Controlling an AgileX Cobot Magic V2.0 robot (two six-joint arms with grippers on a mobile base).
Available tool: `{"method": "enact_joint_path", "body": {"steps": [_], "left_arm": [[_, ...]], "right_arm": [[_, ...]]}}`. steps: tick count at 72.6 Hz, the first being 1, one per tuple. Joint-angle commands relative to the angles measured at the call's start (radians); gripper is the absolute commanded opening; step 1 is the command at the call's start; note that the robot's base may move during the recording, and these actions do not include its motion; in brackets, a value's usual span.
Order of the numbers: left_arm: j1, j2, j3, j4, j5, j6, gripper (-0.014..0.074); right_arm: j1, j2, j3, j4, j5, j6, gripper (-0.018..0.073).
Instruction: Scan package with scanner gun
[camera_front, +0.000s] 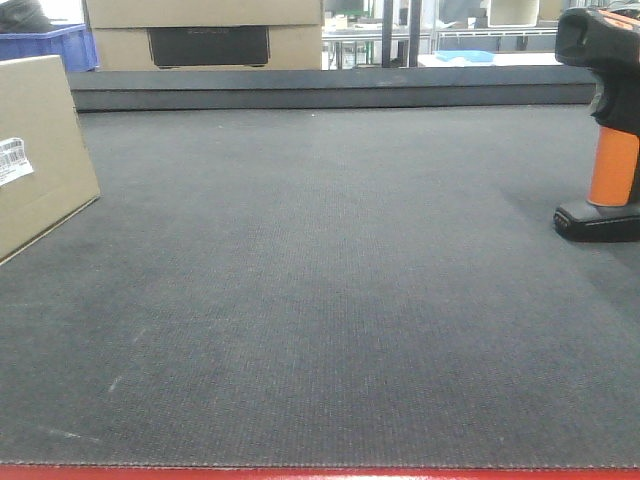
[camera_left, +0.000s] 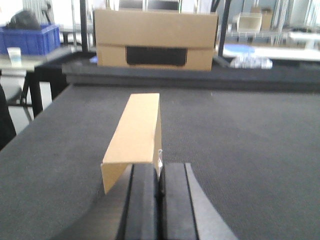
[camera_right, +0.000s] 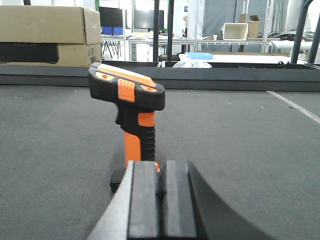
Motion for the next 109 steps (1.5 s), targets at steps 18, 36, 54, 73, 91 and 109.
{"method": "enact_joint_path", "body": {"steps": [18,36,54,73,91,109], "left_arm": [[0.0,0.399,-0.26,-0.003,0.056,0.0,-0.0111],[0.0,0.707,-0.511,-0.003,0.29,0.0,-0.0111],[0.0,0.992,-0.823,0.044,0.599,0.0,-0.0111],[0.031,1.227,-1.069,-0.005,0.803,0.121,-0.0111],[0.077,1.287,-1.1,-0.05,0.798,0.125,-0.0111],[0.077,1.287,-1.1,-0.048,0.772,0.125,-0.0111]], "right_arm": [[-0.004,-0.002,0.0,0.003,-0.018,-0.007,-0.0169],[-0.004,-0.002,0.0,0.003,-0.018,-0.007,-0.0169],[-0.004,-0.002,0.0,0.003,-0.018,-0.007,-0.0169],[-0.004,-0.002,0.0,0.003,-0.018,-0.007,-0.0169],[-0.004,-0.002,0.0,0.003,-0.018,-0.007,-0.0169],[-0.004,-0.002,0.0,0.003,-0.018,-0.007,-0.0169]]}}
